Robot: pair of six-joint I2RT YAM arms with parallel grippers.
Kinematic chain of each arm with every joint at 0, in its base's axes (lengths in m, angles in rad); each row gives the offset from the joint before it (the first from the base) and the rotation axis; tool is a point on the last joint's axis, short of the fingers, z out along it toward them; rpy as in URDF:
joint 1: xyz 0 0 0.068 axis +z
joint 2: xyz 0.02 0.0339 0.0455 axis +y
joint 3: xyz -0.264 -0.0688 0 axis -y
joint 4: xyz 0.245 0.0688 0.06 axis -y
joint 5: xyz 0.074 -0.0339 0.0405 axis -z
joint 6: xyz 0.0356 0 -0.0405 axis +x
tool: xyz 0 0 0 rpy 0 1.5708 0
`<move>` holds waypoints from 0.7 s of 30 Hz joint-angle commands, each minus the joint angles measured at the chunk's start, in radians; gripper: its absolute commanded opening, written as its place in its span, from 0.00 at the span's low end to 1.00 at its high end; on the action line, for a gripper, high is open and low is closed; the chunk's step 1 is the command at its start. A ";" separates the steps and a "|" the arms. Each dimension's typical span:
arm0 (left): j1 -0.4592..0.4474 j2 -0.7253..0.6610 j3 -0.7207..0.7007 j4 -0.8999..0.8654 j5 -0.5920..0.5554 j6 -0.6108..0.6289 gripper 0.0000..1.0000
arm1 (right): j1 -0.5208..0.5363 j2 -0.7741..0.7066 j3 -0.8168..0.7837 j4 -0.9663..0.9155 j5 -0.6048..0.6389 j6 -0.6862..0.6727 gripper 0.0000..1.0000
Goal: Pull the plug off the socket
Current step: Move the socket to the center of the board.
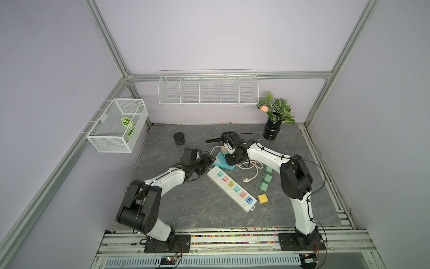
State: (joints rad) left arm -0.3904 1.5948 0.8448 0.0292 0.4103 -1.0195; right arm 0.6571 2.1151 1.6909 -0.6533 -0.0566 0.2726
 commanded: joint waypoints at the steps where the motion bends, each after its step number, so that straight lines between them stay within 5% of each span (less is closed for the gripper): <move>1: 0.007 0.079 0.092 -0.015 0.058 0.045 0.63 | 0.016 -0.035 -0.043 0.000 -0.011 0.016 0.29; 5: 0.005 0.185 0.206 -0.116 0.035 0.069 0.55 | 0.016 -0.027 -0.043 -0.006 -0.023 0.026 0.29; 21: -0.048 0.315 0.286 -0.270 -0.060 0.078 0.58 | 0.018 0.020 0.037 -0.061 -0.041 0.059 0.29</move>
State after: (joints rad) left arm -0.4179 1.8977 1.1351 -0.1802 0.3847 -0.9508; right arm 0.6571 2.1155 1.7023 -0.6724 -0.0563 0.3252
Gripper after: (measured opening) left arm 0.580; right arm 0.309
